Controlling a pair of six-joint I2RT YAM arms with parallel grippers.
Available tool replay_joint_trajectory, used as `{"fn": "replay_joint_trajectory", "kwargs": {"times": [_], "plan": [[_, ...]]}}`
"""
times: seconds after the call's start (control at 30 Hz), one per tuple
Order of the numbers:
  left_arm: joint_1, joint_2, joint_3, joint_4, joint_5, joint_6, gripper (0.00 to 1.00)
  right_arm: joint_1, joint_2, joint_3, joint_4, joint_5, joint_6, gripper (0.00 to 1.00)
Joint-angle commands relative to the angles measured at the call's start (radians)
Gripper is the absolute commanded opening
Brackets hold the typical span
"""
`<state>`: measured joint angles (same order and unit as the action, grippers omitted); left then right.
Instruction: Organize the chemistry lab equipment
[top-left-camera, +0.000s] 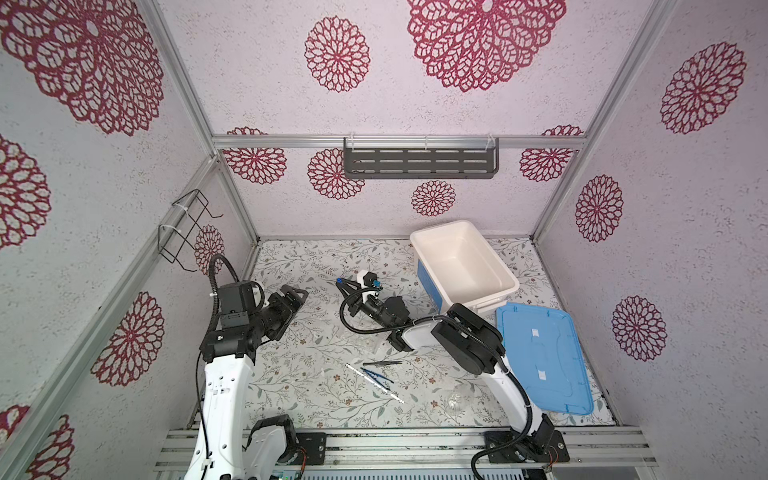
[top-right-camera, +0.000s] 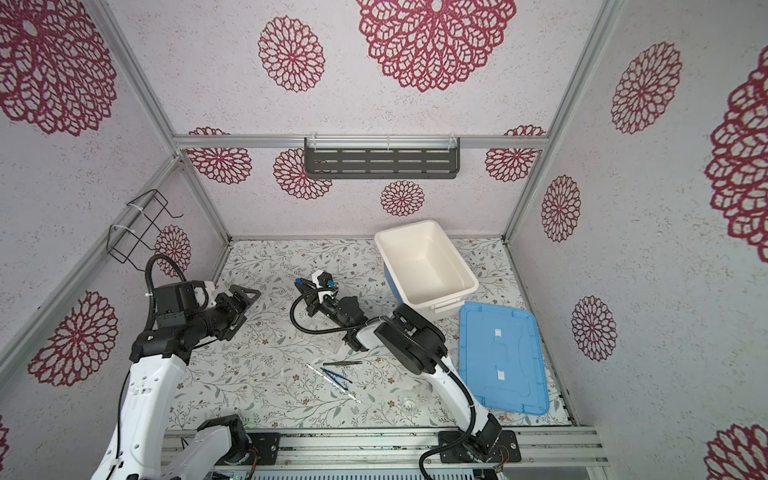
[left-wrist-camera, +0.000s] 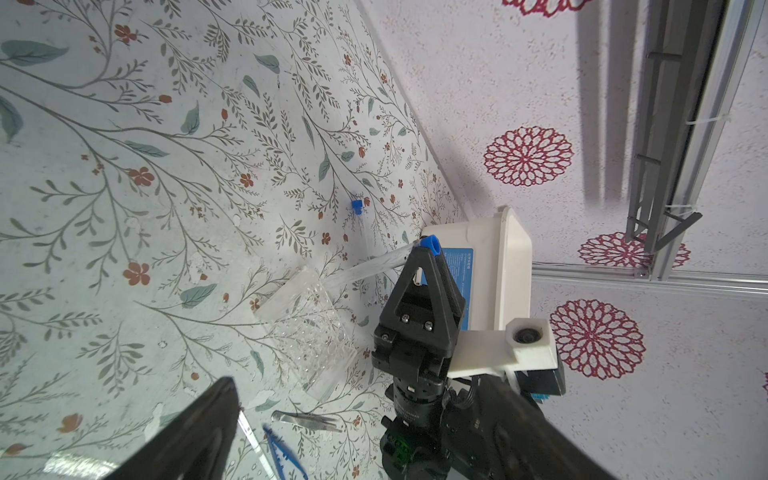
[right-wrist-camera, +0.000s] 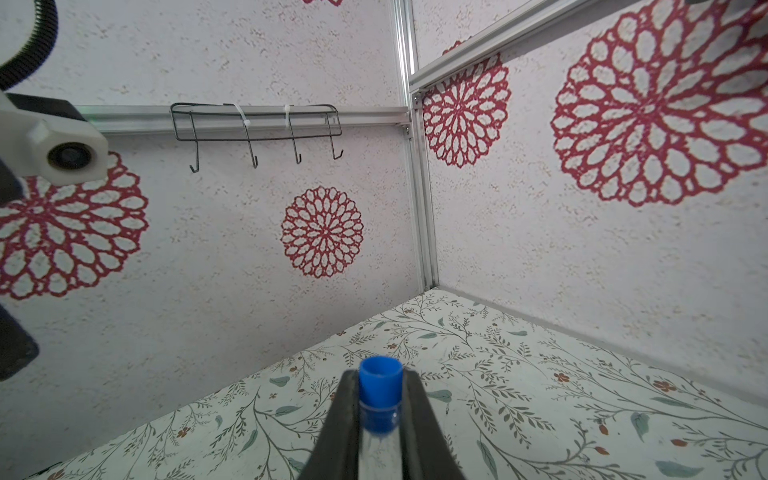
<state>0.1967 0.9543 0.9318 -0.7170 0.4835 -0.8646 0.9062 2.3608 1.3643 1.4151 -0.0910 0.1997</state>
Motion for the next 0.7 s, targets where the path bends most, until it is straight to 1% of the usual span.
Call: {"fn": "replay_joint_trajectory", "kwargs": {"times": [0.0, 0.27, 0.37, 0.47, 0.67], "plan": [[0.007, -0.006, -0.008, 0.019, -0.006, 0.006, 0.93, -0.002, 0.007, 0.009, 0.045, -0.023, -0.02, 0.05], [0.008, -0.012, -0.01, 0.014, -0.02, 0.012, 0.93, -0.006, -0.021, -0.079, 0.094, -0.029, -0.042, 0.05], [0.008, -0.015, -0.011, 0.015, -0.019, 0.009, 0.93, -0.005, -0.027, -0.093, 0.113, -0.03, -0.042, 0.06], [0.008, -0.019, -0.011, 0.013, -0.02, 0.011, 0.93, -0.005, -0.037, -0.11, 0.128, -0.007, -0.024, 0.08], [0.008, -0.018, -0.011, -0.003, -0.039, 0.024, 0.93, -0.005, -0.052, -0.14, 0.158, -0.008, -0.025, 0.1]]}}
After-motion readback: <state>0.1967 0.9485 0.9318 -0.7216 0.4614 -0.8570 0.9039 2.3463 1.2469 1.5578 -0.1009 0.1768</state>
